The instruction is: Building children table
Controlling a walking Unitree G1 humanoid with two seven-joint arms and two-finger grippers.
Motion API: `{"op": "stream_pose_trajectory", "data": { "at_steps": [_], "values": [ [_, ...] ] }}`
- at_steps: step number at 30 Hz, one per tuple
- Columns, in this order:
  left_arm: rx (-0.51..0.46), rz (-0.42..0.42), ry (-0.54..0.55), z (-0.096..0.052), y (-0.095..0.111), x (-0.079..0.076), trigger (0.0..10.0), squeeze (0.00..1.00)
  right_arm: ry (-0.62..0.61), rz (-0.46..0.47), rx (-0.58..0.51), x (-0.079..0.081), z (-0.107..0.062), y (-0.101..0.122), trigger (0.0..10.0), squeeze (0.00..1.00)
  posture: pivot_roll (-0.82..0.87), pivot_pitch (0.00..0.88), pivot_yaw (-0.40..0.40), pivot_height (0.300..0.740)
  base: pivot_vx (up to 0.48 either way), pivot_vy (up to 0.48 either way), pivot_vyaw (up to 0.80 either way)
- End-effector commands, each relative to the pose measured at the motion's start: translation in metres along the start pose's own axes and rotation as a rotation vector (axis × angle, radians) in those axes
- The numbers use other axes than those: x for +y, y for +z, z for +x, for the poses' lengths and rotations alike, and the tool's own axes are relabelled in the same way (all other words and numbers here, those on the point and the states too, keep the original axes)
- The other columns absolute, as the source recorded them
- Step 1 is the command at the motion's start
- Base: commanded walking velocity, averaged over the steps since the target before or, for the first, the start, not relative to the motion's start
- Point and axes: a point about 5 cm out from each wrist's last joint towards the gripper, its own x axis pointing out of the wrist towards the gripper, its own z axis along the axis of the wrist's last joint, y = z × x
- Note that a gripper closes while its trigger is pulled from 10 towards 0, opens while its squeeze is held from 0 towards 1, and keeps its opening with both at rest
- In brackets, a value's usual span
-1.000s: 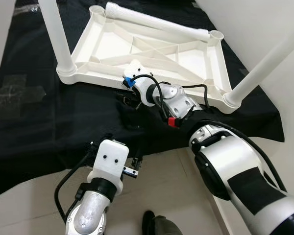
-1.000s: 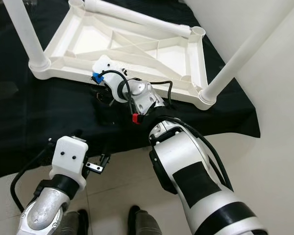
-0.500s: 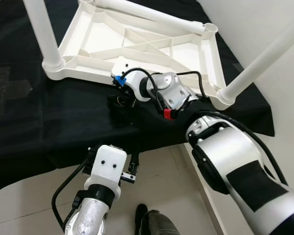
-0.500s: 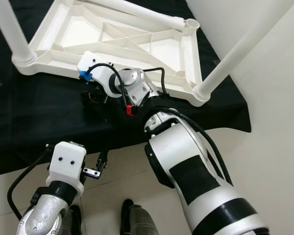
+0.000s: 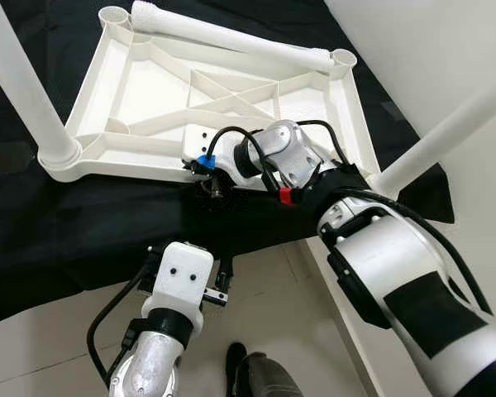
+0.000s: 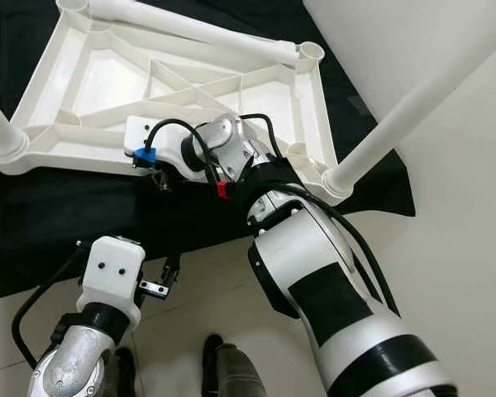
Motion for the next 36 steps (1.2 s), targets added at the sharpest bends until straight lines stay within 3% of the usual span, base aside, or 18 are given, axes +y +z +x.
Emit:
{"op": "stream_pose_trajectory", "data": {
  "at_steps": [1,5,6,7,10,11,14,15,19,22,24,25,27,31,36],
  "values": [
    [-0.020,-0.058,-0.020,0.002,0.006,-0.009,10.0,0.00,0.146,-0.018,0.060,0.022,0.011,-0.021,0.0,0.00,0.04,0.320,-0.221,0.740,0.000,0.000,0.00],
    [-0.024,-0.050,-0.020,0.005,0.006,-0.007,10.0,0.00,0.160,-0.071,0.065,0.024,0.010,-0.021,0.0,0.00,0.03,0.318,-0.219,0.740,0.000,0.000,0.00],
    [-0.033,-0.047,-0.010,0.007,0.007,-0.005,10.0,0.00,0.158,-0.200,0.092,0.023,0.007,-0.021,0.0,0.00,0.03,0.300,-0.214,0.740,0.000,0.000,0.00],
    [-0.033,-0.047,-0.010,0.007,0.007,-0.005,10.0,0.00,0.158,-0.200,0.092,0.023,0.007,-0.021,0.0,0.00,0.03,0.300,-0.214,0.740,0.000,0.000,0.00],
    [-0.050,-0.038,0.003,0.014,0.008,-0.001,10.0,0.00,0.180,-0.471,0.153,0.025,0.001,-0.023,0.0,0.00,0.03,0.283,-0.207,0.740,0.000,0.000,0.00],
    [-0.050,-0.038,0.003,0.014,0.008,-0.001,10.0,0.00,0.180,-0.471,0.153,0.025,0.001,-0.023,0.0,0.00,0.03,0.283,-0.207,0.740,0.000,0.000,0.00],
    [-0.059,-0.030,-0.005,0.019,0.008,-0.001,10.0,0.00,0.187,-0.622,0.222,0.026,-0.002,-0.027,0.0,0.00,0.02,0.272,-0.201,0.740,0.000,0.000,0.00],
    [-0.059,-0.030,-0.005,0.019,0.008,-0.001,10.0,0.00,0.187,-0.622,0.222,0.026,-0.002,-0.027,0.0,0.00,0.02,0.272,-0.201,0.740,0.000,0.000,0.00],
    [-0.067,-0.020,-0.005,0.025,0.006,0.002,10.0,0.00,0.205,-0.814,0.299,0.024,-0.010,-0.032,0.0,0.00,0.03,0.246,-0.189,0.740,0.000,0.000,0.00],
    [-0.067,-0.017,-0.005,0.025,0.006,0.003,10.0,0.00,0.204,-0.838,0.310,0.024,-0.011,-0.033,0.0,0.00,0.03,0.246,-0.189,0.740,0.000,0.000,0.00],
    [-0.071,-0.016,-0.003,0.027,0.005,0.004,10.0,0.00,0.150,-1.035,0.416,0.017,-0.013,-0.039,0.0,0.00,0.03,0.231,-0.186,0.740,0.000,0.000,0.00],
    [-0.071,-0.016,-0.003,0.027,0.005,0.004,10.0,0.00,0.150,-1.035,0.416,0.017,-0.013,-0.039,0.0,0.00,0.03,0.231,-0.186,0.740,0.000,0.000,0.00],
    [-0.075,-0.017,-0.003,0.029,0.004,0.004,10.0,0.00,0.088,-1.240,0.521,0.006,-0.020,-0.044,0.0,0.00,0.02,0.220,-0.180,0.740,0.000,0.000,0.00],
    [-0.083,-0.021,-0.009,0.032,0.004,0.003,10.0,0.00,0.067,-1.307,0.608,-0.004,-0.033,-0.051,0.0,0.00,0.03,0.209,-0.177,0.740,0.000,0.000,0.00],
    [-0.091,-0.018,-0.014,0.034,0.004,0.003,10.0,0.00,0.025,-1.309,0.686,-0.011,-0.046,-0.061,0.0,0.00,0.03,0.195,-0.175,0.740,0.000,0.000,0.00]
  ]
}}
